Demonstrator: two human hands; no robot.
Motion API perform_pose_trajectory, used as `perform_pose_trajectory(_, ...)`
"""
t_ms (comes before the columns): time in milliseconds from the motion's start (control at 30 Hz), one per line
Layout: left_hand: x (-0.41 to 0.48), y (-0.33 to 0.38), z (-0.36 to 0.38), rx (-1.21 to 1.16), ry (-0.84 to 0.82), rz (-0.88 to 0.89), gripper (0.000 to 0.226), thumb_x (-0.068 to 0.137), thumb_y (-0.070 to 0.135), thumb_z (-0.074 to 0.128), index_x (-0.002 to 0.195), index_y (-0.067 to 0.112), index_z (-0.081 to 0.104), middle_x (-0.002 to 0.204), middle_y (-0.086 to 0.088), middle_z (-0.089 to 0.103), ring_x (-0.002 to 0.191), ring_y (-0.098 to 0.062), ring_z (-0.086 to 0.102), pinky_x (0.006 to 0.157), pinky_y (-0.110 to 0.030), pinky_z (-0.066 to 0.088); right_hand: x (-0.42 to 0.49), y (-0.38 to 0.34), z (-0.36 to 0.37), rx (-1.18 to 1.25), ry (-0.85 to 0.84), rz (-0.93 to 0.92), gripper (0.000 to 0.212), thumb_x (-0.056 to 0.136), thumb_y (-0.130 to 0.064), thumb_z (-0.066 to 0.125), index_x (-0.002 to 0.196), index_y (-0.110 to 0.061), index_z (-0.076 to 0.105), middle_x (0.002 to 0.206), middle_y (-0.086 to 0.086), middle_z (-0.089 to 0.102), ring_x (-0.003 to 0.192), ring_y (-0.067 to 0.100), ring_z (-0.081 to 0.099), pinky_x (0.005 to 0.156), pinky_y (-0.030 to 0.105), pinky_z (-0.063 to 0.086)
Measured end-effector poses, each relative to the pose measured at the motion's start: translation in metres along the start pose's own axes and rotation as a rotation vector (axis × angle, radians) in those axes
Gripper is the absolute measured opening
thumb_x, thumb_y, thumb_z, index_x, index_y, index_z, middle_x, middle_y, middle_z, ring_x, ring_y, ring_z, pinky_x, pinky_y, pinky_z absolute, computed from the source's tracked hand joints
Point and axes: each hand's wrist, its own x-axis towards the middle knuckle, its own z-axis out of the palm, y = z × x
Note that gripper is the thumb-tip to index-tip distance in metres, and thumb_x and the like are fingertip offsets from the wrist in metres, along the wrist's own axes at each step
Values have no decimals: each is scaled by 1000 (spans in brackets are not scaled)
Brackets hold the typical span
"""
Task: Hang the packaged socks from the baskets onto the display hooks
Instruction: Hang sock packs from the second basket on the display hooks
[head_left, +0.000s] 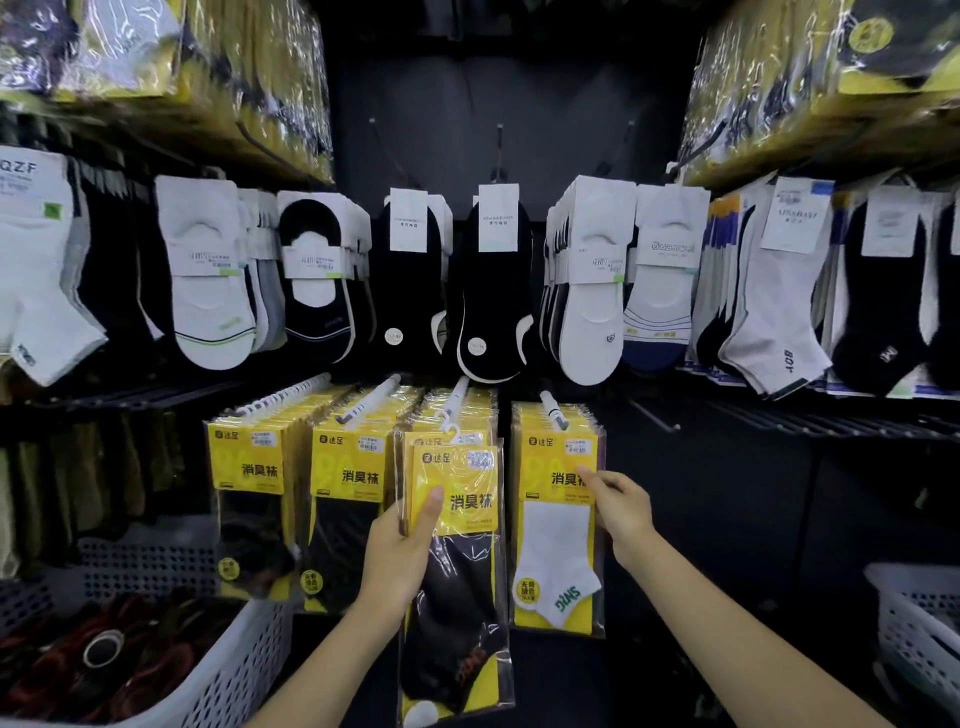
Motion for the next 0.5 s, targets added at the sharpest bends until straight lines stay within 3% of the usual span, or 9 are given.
perform_pose_trajectory(100,-2,0,3,-17,-1,-10,29,83,50,57,71,24,61,57,11,57,51,2,52,52,-8,41,1,9,-4,-17,102,17,24,82,-22,74,94,-2,65,100,16,69,95,28,65,91,44,53)
perform_pose_trajectory(267,-8,0,8,-46,-27,-34,29,77,57,56,77,28,62,82,8,64,71,-1,56,64,-11,41,-7,23,-21,-47,201,45,25,84,-18,72,100,-1,63,104,17,66,86,22,59,85,42,54)
perform_pose_trajectory(400,-12,1,18,-86,-42,-82,40,72,60,58,81,22,67,80,7,70,77,-8,63,68,-18,44,-38,12,-17,8,-72,-23,26,91,-29,62,100,-4,65,89,10,65,74,16,60,62,23,52)
perform_pose_trajectory(500,-19,3,30,-96,-52,-95,45,64,61,62,81,20,69,63,10,68,60,0,61,56,-11,44,-63,5,-8,-23,-272,-73,26,89,-37,62,98,-13,68,93,6,68,76,14,64,63,20,52)
